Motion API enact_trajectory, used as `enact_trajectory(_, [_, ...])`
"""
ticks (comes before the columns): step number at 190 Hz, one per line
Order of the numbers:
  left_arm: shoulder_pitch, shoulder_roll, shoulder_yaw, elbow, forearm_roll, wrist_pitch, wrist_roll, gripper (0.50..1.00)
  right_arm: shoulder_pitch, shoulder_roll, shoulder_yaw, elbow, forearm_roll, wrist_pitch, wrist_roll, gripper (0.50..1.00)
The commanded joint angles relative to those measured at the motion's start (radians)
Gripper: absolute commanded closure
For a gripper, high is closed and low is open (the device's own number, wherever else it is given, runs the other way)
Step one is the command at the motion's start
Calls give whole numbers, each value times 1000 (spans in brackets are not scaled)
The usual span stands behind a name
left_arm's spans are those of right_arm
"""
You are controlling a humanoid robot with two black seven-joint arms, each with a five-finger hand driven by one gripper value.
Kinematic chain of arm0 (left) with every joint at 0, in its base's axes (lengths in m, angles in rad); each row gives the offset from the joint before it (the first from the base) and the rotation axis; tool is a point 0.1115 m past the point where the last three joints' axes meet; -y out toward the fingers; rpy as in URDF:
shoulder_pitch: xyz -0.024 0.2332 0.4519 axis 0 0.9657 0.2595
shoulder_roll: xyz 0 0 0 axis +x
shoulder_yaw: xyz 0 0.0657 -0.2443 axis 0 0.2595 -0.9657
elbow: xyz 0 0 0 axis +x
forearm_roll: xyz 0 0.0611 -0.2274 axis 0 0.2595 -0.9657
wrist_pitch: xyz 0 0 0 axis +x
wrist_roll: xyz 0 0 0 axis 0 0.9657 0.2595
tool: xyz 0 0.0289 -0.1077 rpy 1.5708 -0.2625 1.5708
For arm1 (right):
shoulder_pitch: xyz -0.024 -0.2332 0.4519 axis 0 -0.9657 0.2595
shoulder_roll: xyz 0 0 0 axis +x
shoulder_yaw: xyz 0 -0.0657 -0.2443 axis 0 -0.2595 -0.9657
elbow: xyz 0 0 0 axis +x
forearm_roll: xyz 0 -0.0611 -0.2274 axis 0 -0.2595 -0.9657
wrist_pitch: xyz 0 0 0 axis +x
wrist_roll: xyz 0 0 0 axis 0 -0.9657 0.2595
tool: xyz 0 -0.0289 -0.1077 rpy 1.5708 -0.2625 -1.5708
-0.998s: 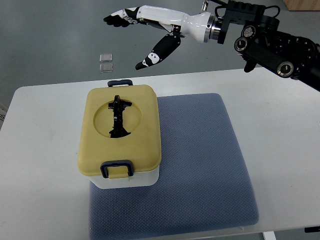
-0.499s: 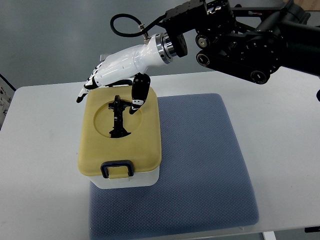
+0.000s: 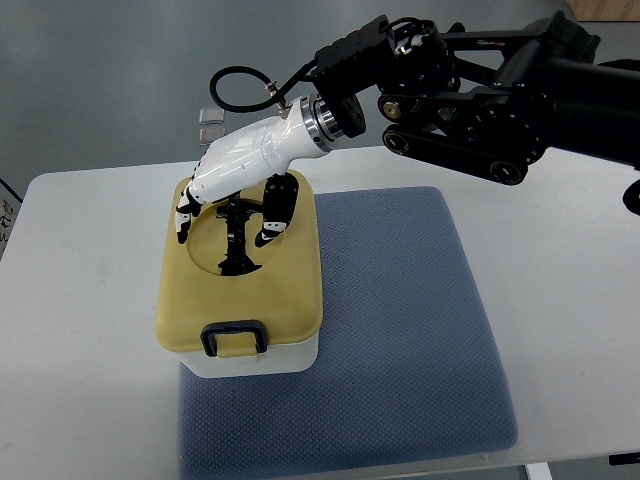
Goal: Open white storage box with right hand
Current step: 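Close the right hand's fingers around the black handle on the lid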
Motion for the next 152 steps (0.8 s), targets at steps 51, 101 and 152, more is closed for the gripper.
enact_trajectory(51, [1, 0, 0, 0, 0, 0, 0, 500, -9, 1, 2, 1, -2, -12, 0, 832])
enact_trajectory(101, [-1, 0, 0, 0, 0, 0, 0, 500, -16, 1, 2, -1, -14, -12, 0, 885])
enact_trajectory(152, [-1, 0, 0, 0, 0, 0, 0, 500, -24, 1, 2, -1, -12, -12, 0, 1000])
